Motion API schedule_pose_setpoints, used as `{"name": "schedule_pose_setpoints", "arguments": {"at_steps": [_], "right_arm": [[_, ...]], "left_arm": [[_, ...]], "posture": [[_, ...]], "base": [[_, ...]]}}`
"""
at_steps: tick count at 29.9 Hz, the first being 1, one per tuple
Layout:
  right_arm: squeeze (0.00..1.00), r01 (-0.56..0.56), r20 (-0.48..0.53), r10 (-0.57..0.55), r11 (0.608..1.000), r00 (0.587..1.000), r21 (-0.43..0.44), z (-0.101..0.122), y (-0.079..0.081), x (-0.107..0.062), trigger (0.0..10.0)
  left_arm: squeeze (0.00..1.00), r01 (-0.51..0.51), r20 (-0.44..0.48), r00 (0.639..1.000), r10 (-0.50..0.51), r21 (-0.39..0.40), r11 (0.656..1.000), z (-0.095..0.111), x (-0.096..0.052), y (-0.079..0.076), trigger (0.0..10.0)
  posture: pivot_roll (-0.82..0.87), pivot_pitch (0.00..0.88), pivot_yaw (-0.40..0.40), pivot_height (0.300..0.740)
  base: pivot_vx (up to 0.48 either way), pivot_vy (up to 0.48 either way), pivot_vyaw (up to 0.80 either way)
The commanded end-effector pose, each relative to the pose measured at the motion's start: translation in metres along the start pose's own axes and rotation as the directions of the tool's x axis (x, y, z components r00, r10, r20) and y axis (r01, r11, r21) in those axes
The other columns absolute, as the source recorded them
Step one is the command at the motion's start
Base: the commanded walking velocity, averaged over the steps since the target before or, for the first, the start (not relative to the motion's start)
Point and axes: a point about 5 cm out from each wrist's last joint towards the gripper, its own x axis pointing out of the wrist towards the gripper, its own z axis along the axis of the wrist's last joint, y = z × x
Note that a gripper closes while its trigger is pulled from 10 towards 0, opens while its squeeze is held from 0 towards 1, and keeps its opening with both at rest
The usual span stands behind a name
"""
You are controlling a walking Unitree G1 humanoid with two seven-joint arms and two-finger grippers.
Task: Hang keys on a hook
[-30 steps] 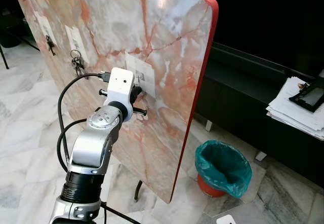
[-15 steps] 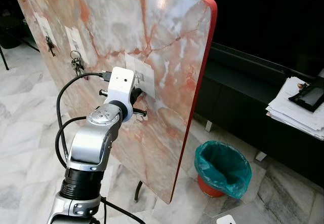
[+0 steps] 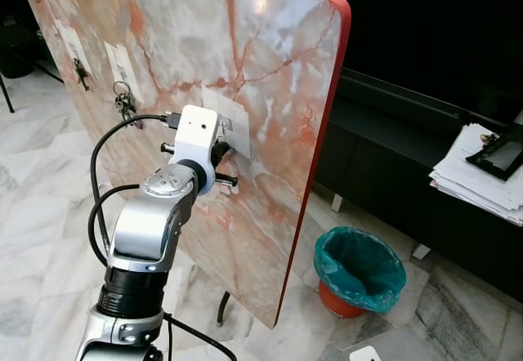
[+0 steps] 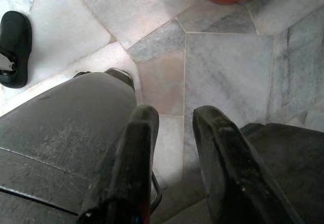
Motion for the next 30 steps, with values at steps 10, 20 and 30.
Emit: {"name": "schedule_pose_setpoints", "arguments": {"at_steps": [10,20,30], "right_arm": [[0.0,-0.048,-0.038,0.048,0.999,0.998,0.009,-0.01,0.013,-0.001,10.0],[0.0,-0.05,-0.037,0.05,0.999,0.998,0.009,-0.009,0.014,0.0,10.0],[0.0,-0.05,-0.035,0.05,0.999,0.998,0.012,-0.008,0.014,0.0,10.0]], "left_arm": [[0.0,0.046,-0.012,0.999,-0.046,0.006,0.999,0.01,-0.001,-0.007,10.0],[0.0,0.073,-0.017,0.997,-0.074,-0.059,0.996,0.013,0.0,-0.01,10.0],[0.0,0.127,-0.004,0.992,-0.129,-0.122,0.984,0.02,0.001,-0.015,10.0]], "posture": [[-0.07,0.0,0.006,0.74],[-0.07,0.0,0.013,0.74],[-0.07,0.0,0.017,0.74]], "base": [[0.0,0.0,0.0],[0.0,0.0,0.0],[0.0,0.0,0.0]]}}
